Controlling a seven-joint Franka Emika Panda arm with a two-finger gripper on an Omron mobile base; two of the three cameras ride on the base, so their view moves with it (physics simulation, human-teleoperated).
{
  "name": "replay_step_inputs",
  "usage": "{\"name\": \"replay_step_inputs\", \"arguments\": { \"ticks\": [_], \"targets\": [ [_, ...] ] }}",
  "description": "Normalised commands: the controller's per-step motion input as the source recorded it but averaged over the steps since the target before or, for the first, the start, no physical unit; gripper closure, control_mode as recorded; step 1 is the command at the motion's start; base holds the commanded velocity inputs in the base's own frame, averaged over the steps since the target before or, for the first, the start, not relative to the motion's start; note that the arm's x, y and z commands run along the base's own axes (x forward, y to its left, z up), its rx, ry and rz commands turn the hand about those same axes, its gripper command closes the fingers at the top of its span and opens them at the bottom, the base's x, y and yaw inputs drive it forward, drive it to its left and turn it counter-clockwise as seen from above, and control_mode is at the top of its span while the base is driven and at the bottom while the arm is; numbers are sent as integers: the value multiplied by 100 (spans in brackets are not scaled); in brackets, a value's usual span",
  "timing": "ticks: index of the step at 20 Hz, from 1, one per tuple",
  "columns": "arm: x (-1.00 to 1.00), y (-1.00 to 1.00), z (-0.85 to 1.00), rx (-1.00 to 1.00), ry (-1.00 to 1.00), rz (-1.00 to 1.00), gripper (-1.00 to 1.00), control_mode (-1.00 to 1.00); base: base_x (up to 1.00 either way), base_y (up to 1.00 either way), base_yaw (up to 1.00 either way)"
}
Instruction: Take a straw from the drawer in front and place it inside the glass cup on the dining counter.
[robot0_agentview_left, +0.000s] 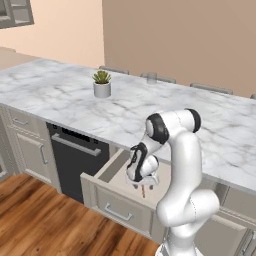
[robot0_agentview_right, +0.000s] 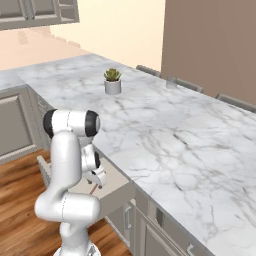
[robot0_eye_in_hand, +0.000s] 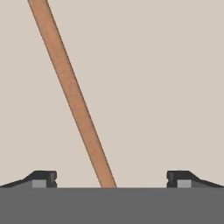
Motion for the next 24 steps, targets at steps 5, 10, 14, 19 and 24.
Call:
{"name": "replay_step_inputs", "arguments": {
  "ticks": [5, 10, 14, 19, 24],
  "targets": [
    [19, 0, -27, 1, -3, 0, -100, -100, 0, 0, 0],
    [17, 0, -22, 7, 0, 1, -100, -100, 0, 0, 0],
    [-1, 0, -40, 14, 0, 4, 100, -100, 0, 0, 0],
    [-1, 0, -54, 13, 0, 3, 100, -100, 0, 0, 0],
    [-3, 0, -47, 10, 0, 1, 100, -100, 0, 0, 0]
  ]
}}
